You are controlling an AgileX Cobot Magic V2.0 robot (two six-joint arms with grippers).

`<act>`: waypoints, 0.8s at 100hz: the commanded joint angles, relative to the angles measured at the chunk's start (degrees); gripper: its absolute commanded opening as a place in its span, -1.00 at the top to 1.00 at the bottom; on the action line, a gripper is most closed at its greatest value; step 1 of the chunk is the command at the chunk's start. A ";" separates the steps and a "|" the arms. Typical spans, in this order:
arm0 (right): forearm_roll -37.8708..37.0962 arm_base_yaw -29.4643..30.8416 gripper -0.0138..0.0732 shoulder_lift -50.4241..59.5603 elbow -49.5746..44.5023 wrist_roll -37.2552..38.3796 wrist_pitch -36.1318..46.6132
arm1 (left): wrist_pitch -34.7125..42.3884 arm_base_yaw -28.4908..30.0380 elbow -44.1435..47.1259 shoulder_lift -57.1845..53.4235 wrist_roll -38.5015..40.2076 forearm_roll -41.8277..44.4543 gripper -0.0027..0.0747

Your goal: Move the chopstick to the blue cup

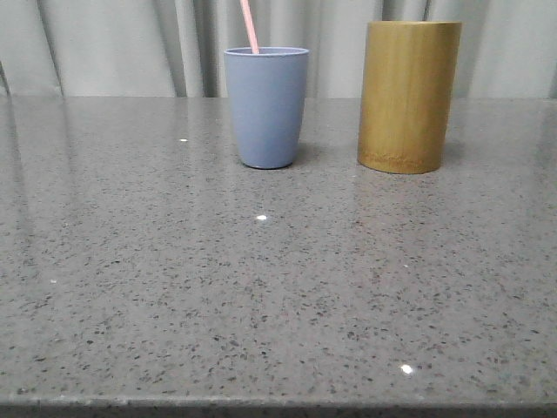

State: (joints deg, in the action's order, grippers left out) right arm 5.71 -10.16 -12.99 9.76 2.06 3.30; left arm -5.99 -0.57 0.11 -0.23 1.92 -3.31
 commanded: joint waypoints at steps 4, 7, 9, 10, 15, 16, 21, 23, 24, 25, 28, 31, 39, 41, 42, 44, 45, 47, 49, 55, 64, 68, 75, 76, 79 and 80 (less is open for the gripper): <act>-0.16 0.35 0.92 -0.37 1.62 -0.17 4.78 | 4.69 0.10 0.60 -2.05 0.48 -0.45 0.98; -0.16 0.35 0.92 -0.37 1.62 -0.17 4.78 | 4.69 0.10 0.60 -2.05 0.48 -0.45 0.98; -0.16 0.35 0.92 -0.37 1.62 -0.17 4.78 | 4.69 0.10 0.60 -2.05 0.48 -0.45 0.98; -0.16 0.35 0.92 -0.37 1.62 -0.17 4.78 | 4.69 0.10 0.60 -2.05 0.48 -0.45 0.98; -0.16 0.35 0.92 -0.37 1.62 -0.17 4.78 | 4.69 0.10 0.60 -2.05 0.48 -0.45 0.98; -0.16 0.35 0.92 -0.37 1.62 -0.17 4.78 | 4.69 0.10 0.60 -2.05 0.48 -0.45 0.98; -0.16 0.35 0.92 -0.37 1.62 -0.17 4.78 | 4.69 0.10 0.60 -2.05 0.48 -0.45 0.98; -0.22 0.35 0.92 -0.37 1.62 -0.17 4.78 | 4.69 0.10 0.60 -2.05 0.48 -0.45 0.98; -0.22 0.35 0.92 -0.37 1.62 -0.17 4.78 | 4.69 0.10 0.60 -2.05 0.48 -0.45 0.98; -0.23 0.35 0.92 -0.37 1.56 -0.17 4.78 | 4.69 0.10 0.60 -2.05 0.48 -0.45 0.98; -0.23 0.35 0.92 -0.37 1.32 -0.17 4.90 | 4.69 0.10 0.60 -2.05 0.48 -0.45 0.98; -0.23 0.35 0.92 -0.37 0.96 -0.17 5.30 | 4.69 0.10 0.60 -2.05 0.48 -0.45 0.98; -0.23 1.01 0.92 0.29 -0.68 -0.17 5.29 | 4.69 0.10 0.60 -2.05 0.48 -0.45 0.98; -0.23 1.34 0.92 0.63 -1.20 -0.17 5.29 | 4.69 0.10 0.60 -2.05 0.48 -0.45 0.98; -0.38 1.62 0.92 0.90 -1.36 -0.17 5.29 | 4.69 0.10 0.60 -2.05 0.48 -0.45 0.98; -0.65 1.88 0.92 1.29 -1.87 -0.17 5.29 | 4.69 0.10 0.60 -2.05 0.48 -0.45 0.98; -0.78 2.20 0.92 1.42 -2.02 -0.17 5.29 | 4.69 0.10 0.60 -2.05 0.48 -0.45 0.98; -1.20 2.67 0.92 1.83 -2.55 -0.17 5.29 | 4.69 0.10 0.60 -2.05 0.48 -0.45 0.98; -1.45 3.15 0.92 2.20 -3.05 -0.17 5.29 | 4.69 0.10 0.60 -2.05 0.48 -0.45 0.98; -2.12 4.33 0.92 3.22 -4.57 -0.17 5.40 | 4.69 0.10 0.60 -2.05 0.48 -0.45 0.98; -5.71 5.70 0.92 5.41 -6.95 -0.06 5.46 | 4.69 0.10 0.60 -2.05 0.48 -0.45 0.98; -6.78 6.29 0.92 6.61 -7.86 0.14 5.66 | 4.69 0.10 0.60 -2.05 0.48 -0.45 0.98; -6.86 6.99 0.92 8.44 -9.84 1.48 6.10 | 4.69 0.10 0.60 -2.05 0.48 -0.45 0.98; -6.86 7.14 0.92 8.84 -10.28 1.88 6.27 | 4.69 0.10 0.60 -2.05 0.48 -0.45 0.98; -6.86 7.45 0.92 9.61 -10.96 2.66 6.58 | 4.69 0.10 0.60 -2.05 0.48 -0.45 0.98; -6.86 7.60 0.92 9.98 -11.40 3.03 6.75 | 4.69 0.10 0.60 -2.05 0.48 -0.45 0.98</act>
State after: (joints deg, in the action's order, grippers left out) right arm 0.00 -3.74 -4.59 -0.79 3.18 3.99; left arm -5.99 -0.57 0.11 -0.23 1.92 -3.31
